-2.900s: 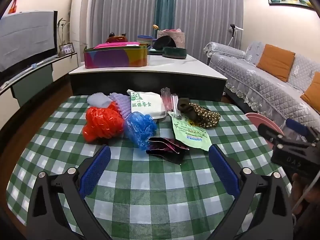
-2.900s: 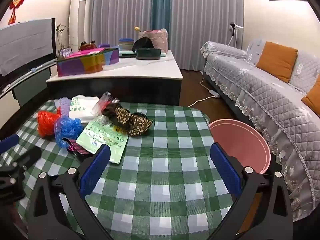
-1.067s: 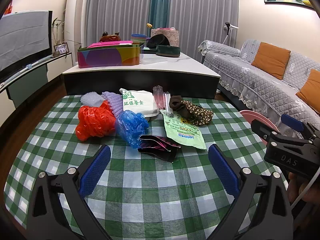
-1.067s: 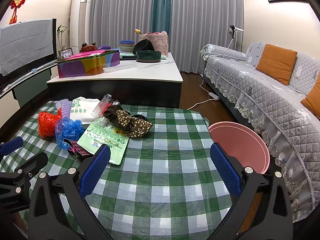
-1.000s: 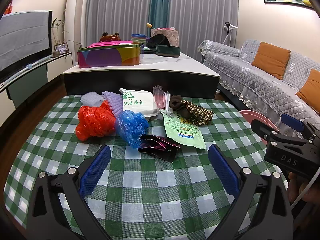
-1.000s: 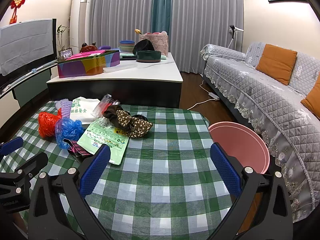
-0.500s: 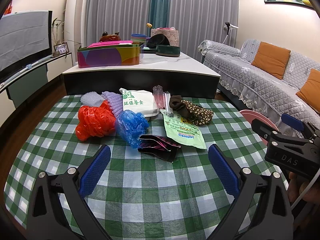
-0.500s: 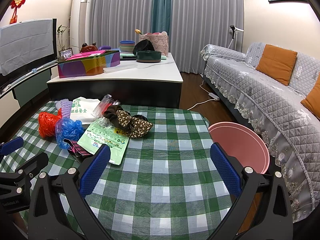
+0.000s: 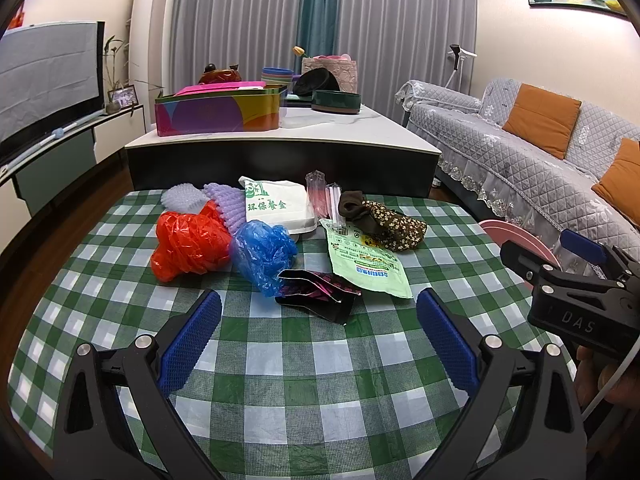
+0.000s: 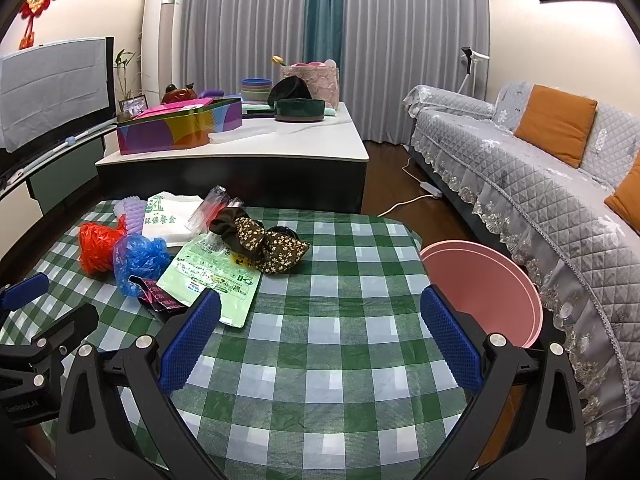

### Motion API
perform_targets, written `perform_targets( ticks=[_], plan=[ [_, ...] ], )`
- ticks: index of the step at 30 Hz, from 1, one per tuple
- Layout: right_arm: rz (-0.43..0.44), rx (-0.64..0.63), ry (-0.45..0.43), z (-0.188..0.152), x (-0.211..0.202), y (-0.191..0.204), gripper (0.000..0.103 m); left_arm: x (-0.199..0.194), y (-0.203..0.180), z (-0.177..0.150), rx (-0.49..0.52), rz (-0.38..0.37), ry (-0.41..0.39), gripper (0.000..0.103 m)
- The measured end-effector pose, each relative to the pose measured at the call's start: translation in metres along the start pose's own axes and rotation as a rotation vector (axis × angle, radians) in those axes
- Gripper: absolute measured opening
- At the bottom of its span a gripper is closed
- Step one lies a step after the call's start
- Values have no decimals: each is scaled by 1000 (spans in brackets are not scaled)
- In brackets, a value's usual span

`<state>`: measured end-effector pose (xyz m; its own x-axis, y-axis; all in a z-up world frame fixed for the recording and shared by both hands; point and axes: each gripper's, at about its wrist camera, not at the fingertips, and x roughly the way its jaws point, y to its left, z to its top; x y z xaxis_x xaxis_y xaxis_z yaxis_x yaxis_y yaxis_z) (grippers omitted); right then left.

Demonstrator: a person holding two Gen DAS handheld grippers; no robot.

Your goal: Collect trash

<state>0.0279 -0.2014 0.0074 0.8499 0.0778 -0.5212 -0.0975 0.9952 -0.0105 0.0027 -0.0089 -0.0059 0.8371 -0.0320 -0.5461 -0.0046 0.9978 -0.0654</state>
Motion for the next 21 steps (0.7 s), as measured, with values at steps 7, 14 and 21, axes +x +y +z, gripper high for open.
perform_targets(
  ticks=[7, 14, 21],
  plan=[
    [33, 32, 23, 2, 8, -4, 97, -2, 5, 7, -31, 33, -18, 93],
    [136, 49, 37, 17, 34, -5, 73, 11, 23, 20, -67, 97, -35, 81],
    [202, 83, 54, 36, 81, 3, 63, 39, 48, 36, -106, 198, -39, 76]
  ],
)
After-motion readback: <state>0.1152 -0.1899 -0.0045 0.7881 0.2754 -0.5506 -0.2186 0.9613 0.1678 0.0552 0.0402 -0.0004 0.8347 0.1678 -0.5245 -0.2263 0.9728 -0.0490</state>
